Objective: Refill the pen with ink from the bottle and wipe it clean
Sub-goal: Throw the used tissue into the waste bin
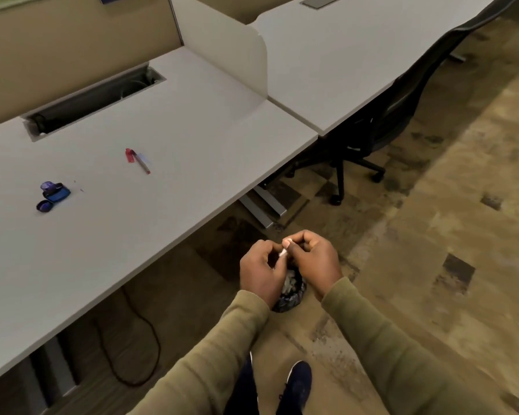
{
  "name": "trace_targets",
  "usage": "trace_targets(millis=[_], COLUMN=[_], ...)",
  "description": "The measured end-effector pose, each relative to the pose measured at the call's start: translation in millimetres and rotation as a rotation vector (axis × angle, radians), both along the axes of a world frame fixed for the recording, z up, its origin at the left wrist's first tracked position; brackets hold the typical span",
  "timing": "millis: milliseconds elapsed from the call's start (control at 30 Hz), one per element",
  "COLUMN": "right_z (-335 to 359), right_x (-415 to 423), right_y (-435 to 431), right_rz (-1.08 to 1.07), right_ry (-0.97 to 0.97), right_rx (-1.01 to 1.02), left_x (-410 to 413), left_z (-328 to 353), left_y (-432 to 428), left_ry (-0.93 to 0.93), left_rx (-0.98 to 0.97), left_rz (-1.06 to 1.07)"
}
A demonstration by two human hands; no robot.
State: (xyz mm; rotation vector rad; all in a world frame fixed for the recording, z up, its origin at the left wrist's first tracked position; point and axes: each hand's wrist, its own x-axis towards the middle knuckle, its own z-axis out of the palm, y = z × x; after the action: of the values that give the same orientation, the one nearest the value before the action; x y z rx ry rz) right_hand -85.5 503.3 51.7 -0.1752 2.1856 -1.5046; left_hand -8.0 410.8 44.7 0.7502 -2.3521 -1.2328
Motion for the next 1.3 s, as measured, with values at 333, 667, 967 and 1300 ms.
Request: trace_targets(millis=[333, 667, 967, 1300], right_z=[-65, -202, -318, -440], right_x=[-31, -46, -62, -79], right_y=[-20, -17, -18, -27], right_rz=[-0.117, -0.062, -0.087, -0.097], right_ry=[0.083, -0.025, 0.014, 0.032], right_rx=[0.218, 0.443, 0.484, 0.484], left_x=[-19, -32, -53, -84], left_z=[-70, -188, -317, -442], left_y=[-52, -77, -85, -82], left_ry=[-0.354, -0.623, -0.667, -0.734], left_rx=[0.006, -0.088, -0.178, 0.022], left_rz=[-0.114, -0.267, -0.360, -0.362])
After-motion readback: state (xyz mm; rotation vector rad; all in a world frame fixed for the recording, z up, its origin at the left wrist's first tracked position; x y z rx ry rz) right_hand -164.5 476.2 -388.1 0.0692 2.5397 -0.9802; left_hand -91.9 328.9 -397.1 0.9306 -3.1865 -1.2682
